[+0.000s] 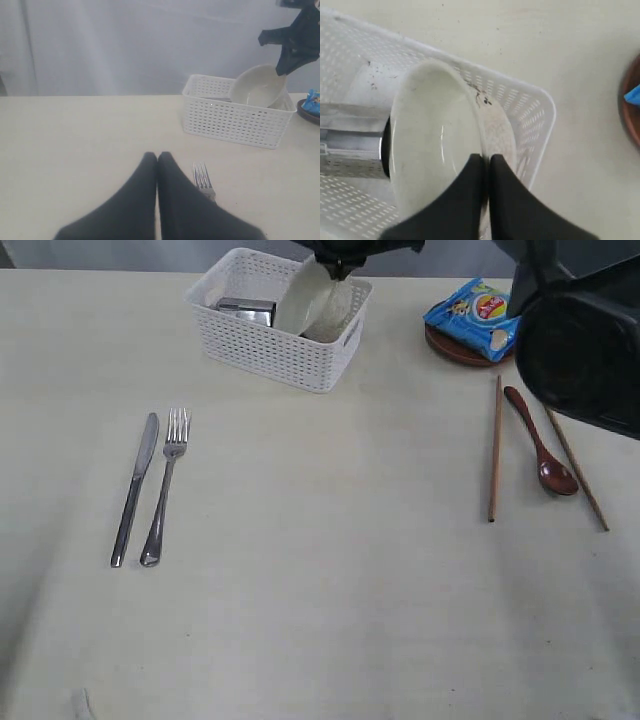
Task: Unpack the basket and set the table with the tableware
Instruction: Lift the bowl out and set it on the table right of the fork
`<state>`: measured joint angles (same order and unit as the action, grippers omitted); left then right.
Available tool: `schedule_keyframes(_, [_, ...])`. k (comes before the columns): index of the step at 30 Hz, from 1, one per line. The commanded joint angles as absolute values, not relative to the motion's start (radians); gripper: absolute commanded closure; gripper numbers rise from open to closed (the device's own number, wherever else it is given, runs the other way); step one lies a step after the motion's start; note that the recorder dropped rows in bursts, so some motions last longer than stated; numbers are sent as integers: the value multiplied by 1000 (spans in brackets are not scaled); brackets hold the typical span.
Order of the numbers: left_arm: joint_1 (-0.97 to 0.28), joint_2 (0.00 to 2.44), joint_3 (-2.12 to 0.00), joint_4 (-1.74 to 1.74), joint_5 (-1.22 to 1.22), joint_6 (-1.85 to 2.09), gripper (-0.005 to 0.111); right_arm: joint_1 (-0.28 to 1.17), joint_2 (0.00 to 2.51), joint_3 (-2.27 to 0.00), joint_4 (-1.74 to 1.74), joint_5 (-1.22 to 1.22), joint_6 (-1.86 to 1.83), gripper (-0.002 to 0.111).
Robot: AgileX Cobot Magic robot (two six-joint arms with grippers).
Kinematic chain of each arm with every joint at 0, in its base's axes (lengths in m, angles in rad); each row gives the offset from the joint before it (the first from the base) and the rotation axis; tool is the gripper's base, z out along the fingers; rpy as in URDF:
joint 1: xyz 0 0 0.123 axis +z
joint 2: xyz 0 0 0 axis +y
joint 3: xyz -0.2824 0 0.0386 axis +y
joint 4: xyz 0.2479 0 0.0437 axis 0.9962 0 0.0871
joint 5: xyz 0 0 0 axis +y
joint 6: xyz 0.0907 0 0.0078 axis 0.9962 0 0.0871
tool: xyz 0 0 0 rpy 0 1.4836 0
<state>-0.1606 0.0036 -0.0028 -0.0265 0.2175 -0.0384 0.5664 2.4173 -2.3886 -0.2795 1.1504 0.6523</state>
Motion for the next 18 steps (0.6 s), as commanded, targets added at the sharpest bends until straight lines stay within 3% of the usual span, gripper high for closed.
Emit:
schedule_keyframes(1, [-162, 0, 0, -33, 211, -38, 107, 560, 2412, -2467, -301, 1221, 575, 107])
schedule_keyframes(18, [-162, 0, 0, -31, 211, -38, 107, 538, 2316, -2543, -181, 1221, 392, 109])
